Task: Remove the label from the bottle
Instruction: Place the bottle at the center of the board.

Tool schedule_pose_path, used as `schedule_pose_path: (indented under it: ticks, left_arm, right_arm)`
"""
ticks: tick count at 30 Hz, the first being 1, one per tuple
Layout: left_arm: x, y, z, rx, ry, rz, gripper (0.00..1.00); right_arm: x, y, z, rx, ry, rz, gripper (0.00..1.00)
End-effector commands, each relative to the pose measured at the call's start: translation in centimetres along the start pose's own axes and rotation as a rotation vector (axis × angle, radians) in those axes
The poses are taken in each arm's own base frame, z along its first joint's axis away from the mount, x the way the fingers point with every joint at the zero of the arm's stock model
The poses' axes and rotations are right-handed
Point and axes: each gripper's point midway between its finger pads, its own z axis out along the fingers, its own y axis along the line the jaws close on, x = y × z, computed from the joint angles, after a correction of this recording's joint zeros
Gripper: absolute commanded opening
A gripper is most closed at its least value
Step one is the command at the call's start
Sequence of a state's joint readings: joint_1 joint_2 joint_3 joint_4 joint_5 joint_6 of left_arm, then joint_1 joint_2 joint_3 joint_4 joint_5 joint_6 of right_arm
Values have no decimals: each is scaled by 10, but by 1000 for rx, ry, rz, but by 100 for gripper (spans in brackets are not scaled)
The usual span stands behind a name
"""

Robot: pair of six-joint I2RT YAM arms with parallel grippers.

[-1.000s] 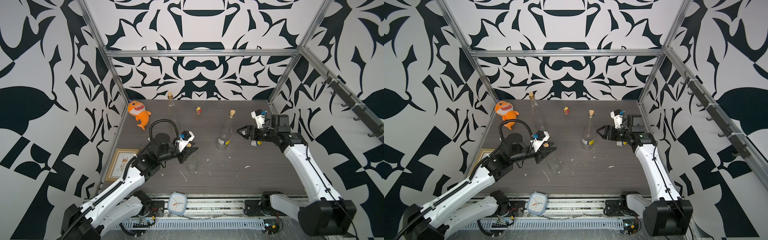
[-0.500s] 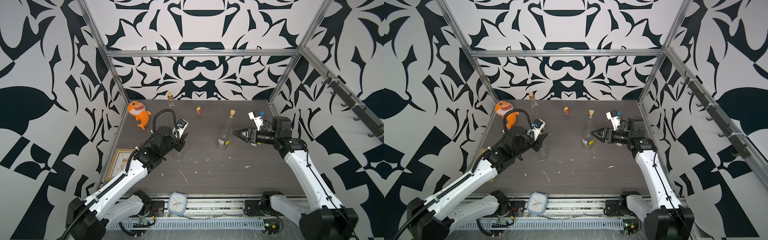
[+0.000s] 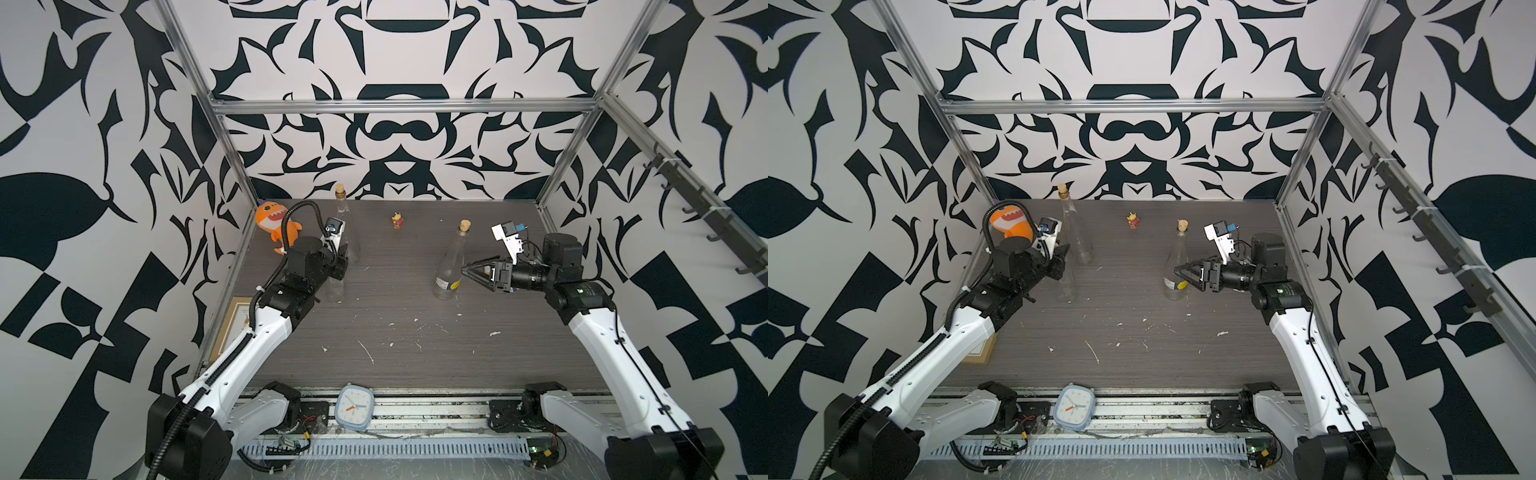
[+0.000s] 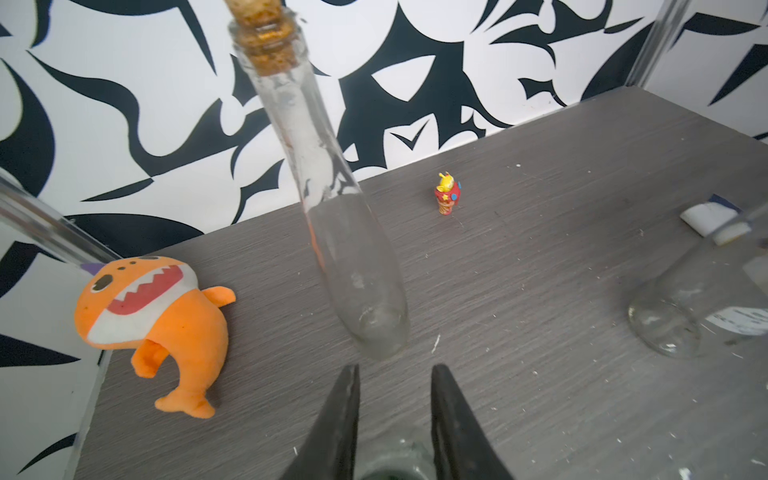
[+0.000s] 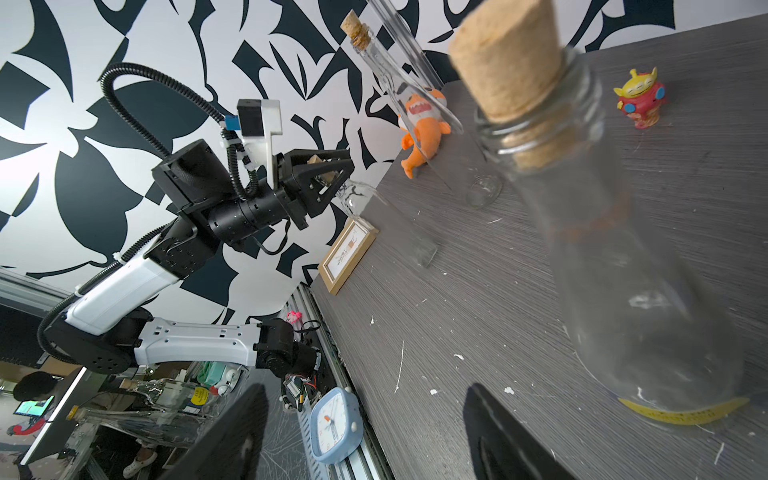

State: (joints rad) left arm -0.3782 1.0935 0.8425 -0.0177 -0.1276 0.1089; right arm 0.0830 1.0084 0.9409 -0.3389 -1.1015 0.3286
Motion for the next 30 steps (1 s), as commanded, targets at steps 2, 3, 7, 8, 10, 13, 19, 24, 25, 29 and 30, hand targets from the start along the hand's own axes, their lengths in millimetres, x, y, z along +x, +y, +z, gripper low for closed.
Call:
schedule_pose_path:
  ticks: [2,3,7,8,10,13,19,24,25,29,30]
  left_arm:
    - [-27,17,3,-7,-120,-52,0]
    - [-27,20,6,-6,-114,-60,0]
    - [-25,21,12,-1,-109,-65,0]
    - [-26,21,12,-1,-111,-67,0]
    - [-25,21,14,3,-108,-69,0]
    - [-23,20,16,9,-93,-72,14]
    - [-19,17,16,25,-78,-88,63]
    - [-22,19,11,15,-84,-88,90]
    - [-23,19,10,17,-83,-89,100]
    - [-24,16,7,30,-74,-89,99]
    - [-24,16,5,30,-75,-88,99]
  right_arm:
    - [0,7,-2,-6,-10,-57,77]
    - [1,6,-3,1,-10,-57,77]
    - [4,5,-4,20,-13,-62,77]
    - [4,5,-5,24,-15,-66,77]
    - [4,3,-6,43,-20,-68,77]
    - [3,-6,-7,103,-33,-61,77]
    - [1,-26,-11,223,-60,-51,76]
    - [-2,-36,-16,293,-82,-51,76]
    - [-2,-39,-17,314,-89,-50,76]
    - [-5,-50,-20,371,-107,-52,76]
    - [-6,-53,-20,382,-104,-48,75]
